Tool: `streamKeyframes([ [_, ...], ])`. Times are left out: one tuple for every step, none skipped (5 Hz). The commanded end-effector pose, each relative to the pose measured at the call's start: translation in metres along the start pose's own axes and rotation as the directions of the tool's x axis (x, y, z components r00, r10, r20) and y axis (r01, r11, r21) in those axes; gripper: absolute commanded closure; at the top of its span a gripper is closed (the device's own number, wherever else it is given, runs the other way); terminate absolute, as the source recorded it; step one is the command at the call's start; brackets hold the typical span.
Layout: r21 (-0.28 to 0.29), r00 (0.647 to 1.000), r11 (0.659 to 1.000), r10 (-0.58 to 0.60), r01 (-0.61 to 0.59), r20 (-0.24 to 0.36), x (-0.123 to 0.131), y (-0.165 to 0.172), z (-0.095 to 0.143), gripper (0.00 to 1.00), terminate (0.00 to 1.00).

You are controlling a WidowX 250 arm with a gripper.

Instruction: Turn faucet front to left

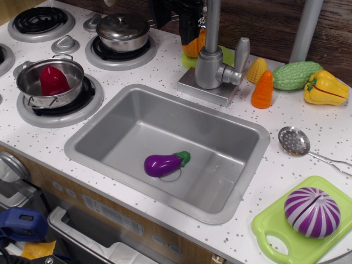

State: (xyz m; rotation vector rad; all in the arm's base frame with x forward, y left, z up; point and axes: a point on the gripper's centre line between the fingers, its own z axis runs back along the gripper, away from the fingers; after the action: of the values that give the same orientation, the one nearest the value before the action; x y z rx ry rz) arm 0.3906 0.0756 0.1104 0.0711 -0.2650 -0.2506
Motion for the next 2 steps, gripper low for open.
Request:
streamKeyframes([
  [0.059, 0.992, 0.998, -0.026, 0.019, 0.126, 0.0069, 0.0098, 0.0175, 0.0, 0.0],
  [0.074, 0.99, 0.997, -0.022, 0.011, 0.142, 0.0114, 0.0125, 0.0158, 0.0, 0.0],
])
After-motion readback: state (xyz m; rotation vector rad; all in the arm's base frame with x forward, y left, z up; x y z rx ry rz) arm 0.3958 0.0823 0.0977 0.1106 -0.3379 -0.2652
